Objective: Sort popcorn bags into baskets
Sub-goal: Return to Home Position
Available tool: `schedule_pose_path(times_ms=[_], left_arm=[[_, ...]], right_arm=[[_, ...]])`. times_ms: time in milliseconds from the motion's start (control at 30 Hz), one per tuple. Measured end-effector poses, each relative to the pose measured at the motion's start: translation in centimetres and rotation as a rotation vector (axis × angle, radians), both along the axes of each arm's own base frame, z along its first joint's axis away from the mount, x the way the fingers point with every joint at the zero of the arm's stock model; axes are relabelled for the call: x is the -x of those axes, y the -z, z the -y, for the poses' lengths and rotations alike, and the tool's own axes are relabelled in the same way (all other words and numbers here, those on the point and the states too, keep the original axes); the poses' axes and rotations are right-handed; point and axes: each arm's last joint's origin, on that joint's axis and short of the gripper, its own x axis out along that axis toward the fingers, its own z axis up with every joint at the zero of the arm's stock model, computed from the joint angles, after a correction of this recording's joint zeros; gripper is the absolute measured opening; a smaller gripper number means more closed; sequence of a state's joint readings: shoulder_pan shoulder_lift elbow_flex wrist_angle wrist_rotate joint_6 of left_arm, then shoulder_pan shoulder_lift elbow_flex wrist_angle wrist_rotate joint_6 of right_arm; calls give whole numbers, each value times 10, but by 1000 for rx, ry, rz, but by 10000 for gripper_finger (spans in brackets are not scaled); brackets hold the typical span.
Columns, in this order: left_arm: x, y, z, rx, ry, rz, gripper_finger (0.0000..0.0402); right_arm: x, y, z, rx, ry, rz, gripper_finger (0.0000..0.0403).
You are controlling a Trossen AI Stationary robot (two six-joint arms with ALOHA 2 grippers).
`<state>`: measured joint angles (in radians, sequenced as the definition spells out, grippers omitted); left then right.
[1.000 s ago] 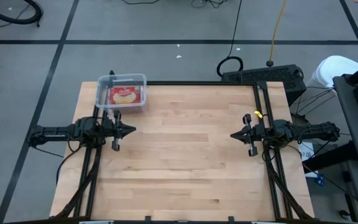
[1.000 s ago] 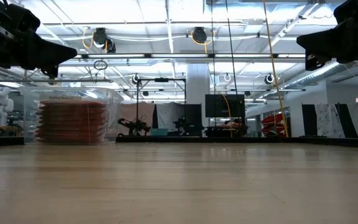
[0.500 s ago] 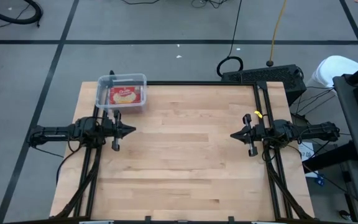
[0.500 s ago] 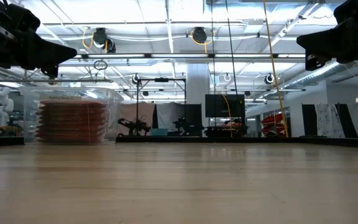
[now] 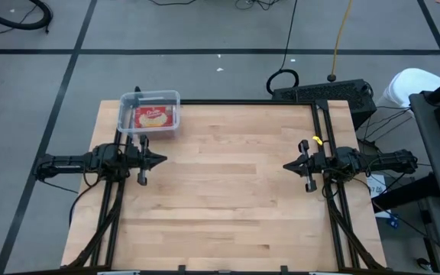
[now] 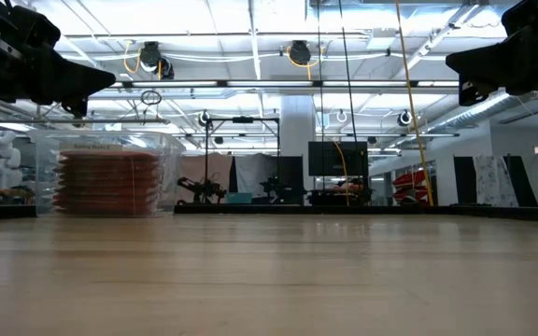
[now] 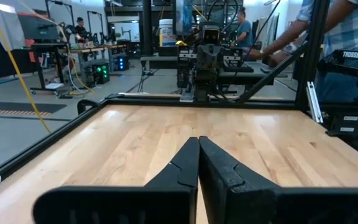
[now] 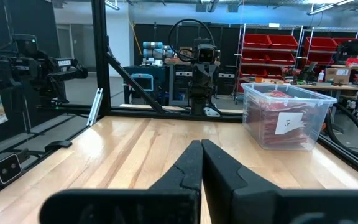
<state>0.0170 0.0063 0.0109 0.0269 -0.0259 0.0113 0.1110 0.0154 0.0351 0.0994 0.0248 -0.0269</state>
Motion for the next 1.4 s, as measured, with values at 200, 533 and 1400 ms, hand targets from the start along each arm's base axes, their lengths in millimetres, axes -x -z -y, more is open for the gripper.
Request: schedule_pose_path(times_ms=[200,533,1400], left_arm=[[0,0,0,0,0,0,9],[0,0,0,0,0,0,32],[0,0,0,0,0,0,33]], right_arm=[[0,0,0,0,0,0,0],[0,0,0,0,0,0,0],[0,0,0,0,0,0,0]])
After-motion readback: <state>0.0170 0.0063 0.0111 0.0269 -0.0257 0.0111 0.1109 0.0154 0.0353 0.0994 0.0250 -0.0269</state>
